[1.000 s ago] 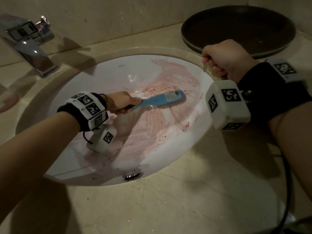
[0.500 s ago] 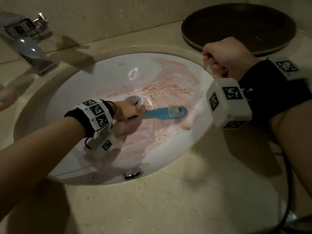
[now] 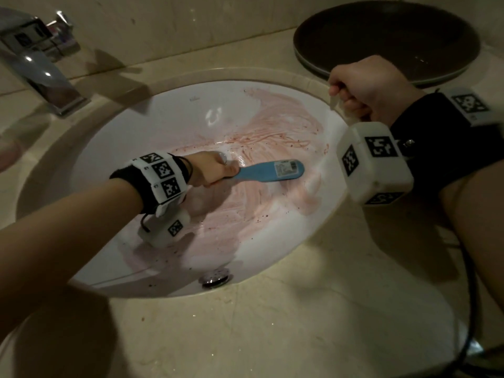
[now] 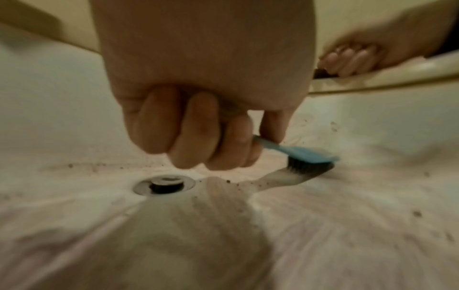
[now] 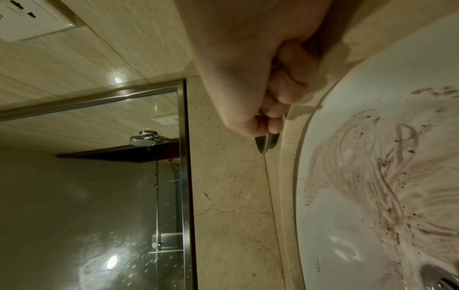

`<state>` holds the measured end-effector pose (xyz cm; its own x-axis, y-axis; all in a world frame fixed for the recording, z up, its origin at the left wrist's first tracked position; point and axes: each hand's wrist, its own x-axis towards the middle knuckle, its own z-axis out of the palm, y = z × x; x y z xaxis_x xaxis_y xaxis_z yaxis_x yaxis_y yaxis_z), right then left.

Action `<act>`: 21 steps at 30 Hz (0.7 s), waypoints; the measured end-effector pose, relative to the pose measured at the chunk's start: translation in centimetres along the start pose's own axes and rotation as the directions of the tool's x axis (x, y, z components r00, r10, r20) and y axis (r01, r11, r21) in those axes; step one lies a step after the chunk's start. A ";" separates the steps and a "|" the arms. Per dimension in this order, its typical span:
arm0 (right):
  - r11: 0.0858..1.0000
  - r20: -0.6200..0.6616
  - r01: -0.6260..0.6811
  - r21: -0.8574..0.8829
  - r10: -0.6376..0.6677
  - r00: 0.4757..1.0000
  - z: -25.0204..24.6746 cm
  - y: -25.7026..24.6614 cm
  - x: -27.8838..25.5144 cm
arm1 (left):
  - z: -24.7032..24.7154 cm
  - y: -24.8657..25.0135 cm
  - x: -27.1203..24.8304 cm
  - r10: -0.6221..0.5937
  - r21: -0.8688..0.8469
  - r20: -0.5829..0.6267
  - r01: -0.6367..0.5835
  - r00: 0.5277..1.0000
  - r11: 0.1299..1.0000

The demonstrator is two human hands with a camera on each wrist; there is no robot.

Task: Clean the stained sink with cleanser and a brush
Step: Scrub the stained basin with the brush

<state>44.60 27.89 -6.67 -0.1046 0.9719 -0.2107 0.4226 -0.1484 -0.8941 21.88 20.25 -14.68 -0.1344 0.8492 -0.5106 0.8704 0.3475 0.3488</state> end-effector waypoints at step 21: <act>0.997 -0.011 0.010 -0.075 -0.011 1.000 0.0 -0.3 -2.4 | -2.3 -0.3 -5.5 -0.356 0.134 0.353 0.330 0.865 0.935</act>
<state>44.73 25.64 -5.85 -0.0990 0.9756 -0.1961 0.4875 -0.1243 -0.8643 21.27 16.40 -10.17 -0.2586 0.4708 -0.8435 0.8324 0.5517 0.0527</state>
